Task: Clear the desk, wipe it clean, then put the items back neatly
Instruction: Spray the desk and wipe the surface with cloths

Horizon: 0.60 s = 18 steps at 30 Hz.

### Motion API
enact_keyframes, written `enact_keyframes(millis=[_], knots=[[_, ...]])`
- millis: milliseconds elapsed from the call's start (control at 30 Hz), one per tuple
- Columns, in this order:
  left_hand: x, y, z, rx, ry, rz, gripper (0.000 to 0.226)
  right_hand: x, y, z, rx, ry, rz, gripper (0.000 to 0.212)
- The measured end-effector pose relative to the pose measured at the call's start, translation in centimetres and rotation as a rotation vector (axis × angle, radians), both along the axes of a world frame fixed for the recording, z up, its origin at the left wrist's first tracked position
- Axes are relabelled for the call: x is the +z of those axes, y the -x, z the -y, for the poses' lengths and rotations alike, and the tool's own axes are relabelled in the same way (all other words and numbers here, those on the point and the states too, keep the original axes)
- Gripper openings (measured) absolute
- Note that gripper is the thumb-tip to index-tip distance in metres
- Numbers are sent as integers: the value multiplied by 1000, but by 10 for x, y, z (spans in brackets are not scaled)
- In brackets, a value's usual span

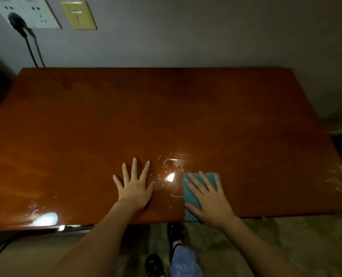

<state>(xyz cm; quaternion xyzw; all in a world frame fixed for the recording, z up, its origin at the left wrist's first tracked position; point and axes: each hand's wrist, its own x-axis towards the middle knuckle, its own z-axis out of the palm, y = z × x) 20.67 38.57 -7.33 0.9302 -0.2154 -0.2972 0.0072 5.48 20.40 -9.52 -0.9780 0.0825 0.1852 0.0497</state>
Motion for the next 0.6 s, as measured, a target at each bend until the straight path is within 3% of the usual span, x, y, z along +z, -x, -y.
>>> enact_keyframes(millis=[167, 300, 467, 600], knots=[[0, -2, 3, 2, 20, -10, 65, 5, -23, 56, -340, 30, 81, 82], [-4, -10, 11, -4, 0, -4, 68, 10, -95, 65, -544, 29, 73, 72], [-3, -49, 25, -75, -41, -75, 83, 5, -116, 23, -37, 36, 81, 74], [3, -60, 31, -95, -65, -95, 90, 8, -81, 53, 283, 29, -5, 73]])
